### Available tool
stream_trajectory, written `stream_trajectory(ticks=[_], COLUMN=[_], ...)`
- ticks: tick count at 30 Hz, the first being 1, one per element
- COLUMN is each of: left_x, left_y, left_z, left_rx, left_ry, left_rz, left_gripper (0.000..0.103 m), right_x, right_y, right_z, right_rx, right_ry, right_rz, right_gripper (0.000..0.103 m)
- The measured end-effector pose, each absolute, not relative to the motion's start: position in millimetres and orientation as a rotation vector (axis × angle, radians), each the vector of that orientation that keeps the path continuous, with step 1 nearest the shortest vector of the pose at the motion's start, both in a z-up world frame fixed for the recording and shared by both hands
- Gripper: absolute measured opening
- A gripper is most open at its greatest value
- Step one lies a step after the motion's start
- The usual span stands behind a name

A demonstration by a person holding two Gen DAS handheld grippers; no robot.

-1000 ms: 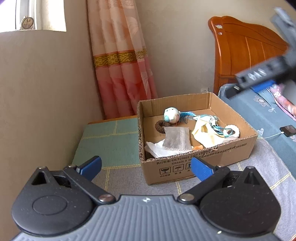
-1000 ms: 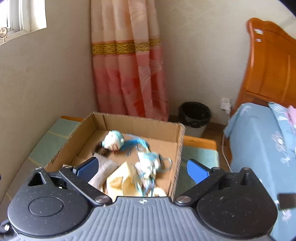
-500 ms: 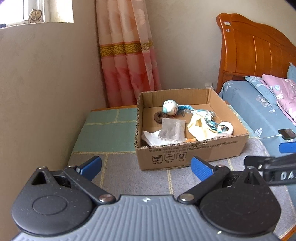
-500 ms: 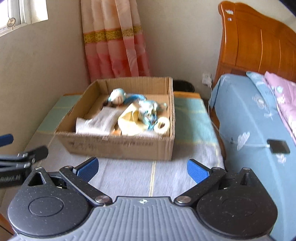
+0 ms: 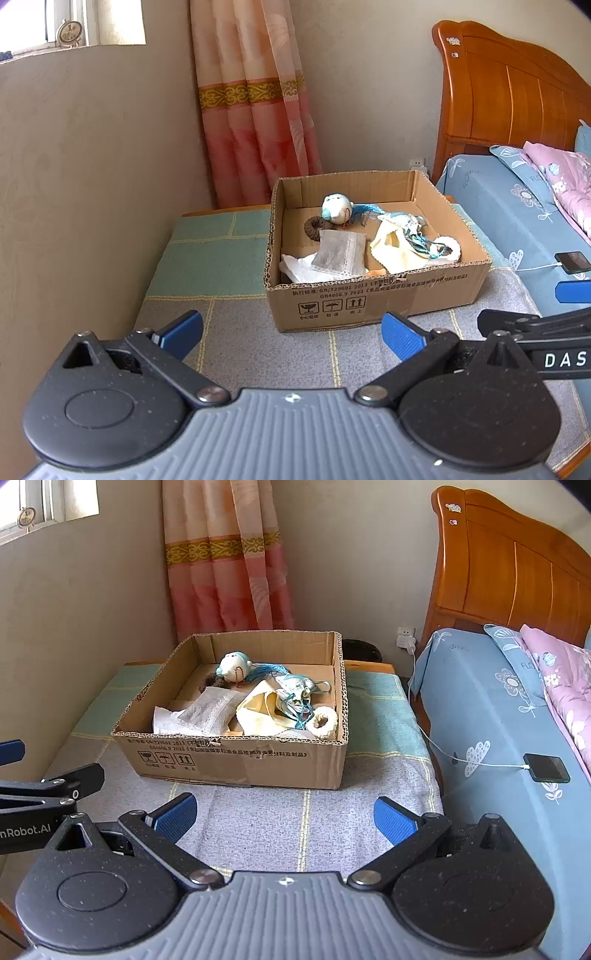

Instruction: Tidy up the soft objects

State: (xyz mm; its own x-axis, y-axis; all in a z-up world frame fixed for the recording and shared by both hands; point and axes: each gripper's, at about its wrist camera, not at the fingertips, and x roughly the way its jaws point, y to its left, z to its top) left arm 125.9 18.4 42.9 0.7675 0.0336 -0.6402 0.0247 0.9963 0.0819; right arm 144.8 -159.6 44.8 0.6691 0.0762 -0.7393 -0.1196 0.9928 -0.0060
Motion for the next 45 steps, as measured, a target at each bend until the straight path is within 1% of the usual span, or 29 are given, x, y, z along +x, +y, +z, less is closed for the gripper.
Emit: stream_trajectory(ticks=[45], left_x=[126.9], left_y=[15.8], left_z=[49.0], left_rx=[0.094], left_ry=[0.688], left_rz=[0.017], left_gripper=[0.102], right_x=[143.1], right_y=[-161.5], right_z=[52.3], right_rx=[-0.063], right_ry=[0.797], right_rz=[0.093], right_gripper=[0.103])
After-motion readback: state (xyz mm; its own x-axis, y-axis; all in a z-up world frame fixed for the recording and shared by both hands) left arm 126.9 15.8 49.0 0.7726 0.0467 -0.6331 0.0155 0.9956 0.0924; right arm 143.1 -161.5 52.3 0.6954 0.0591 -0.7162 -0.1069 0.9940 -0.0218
